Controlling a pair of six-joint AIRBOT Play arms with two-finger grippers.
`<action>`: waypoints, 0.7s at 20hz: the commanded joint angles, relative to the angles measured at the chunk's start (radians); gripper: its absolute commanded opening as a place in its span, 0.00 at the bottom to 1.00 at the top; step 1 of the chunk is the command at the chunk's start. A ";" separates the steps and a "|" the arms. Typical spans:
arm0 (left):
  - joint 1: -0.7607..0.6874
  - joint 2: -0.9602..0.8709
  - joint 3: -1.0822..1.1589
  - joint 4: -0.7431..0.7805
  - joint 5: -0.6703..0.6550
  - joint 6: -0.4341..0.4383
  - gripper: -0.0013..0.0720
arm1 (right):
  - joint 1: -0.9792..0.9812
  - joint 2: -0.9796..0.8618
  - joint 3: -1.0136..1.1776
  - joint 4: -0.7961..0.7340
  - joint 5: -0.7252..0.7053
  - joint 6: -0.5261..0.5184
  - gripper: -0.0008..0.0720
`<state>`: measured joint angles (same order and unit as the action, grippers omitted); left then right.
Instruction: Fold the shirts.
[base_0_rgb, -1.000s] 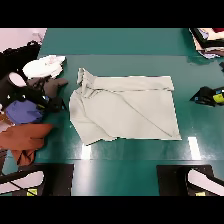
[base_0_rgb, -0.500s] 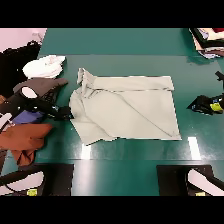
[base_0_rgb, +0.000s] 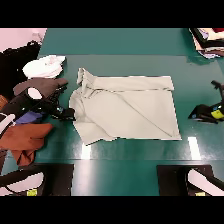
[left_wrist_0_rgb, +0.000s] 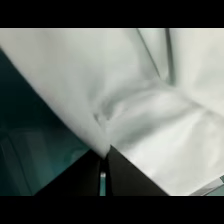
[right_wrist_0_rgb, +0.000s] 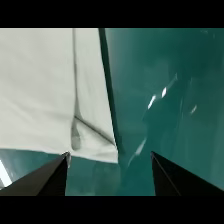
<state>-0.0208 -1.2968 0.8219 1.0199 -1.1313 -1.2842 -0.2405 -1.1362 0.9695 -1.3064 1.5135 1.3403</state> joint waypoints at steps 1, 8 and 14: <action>-0.002 0.010 0.003 -0.002 -0.013 0.002 0.05 | 0.000 0.000 -0.119 -0.055 0.006 0.002 0.80; -0.002 0.010 0.003 -0.006 -0.010 0.002 0.05 | 0.000 0.000 -0.328 -0.025 -0.089 -0.021 0.61; -0.002 0.010 0.003 -0.010 -0.009 0.002 0.05 | 0.005 0.000 -0.335 0.033 -0.158 -0.025 0.55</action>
<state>-0.0231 -1.2877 0.8242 1.0119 -1.1419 -1.2827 -0.2394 -1.1351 0.6453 -1.2930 1.3998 1.3205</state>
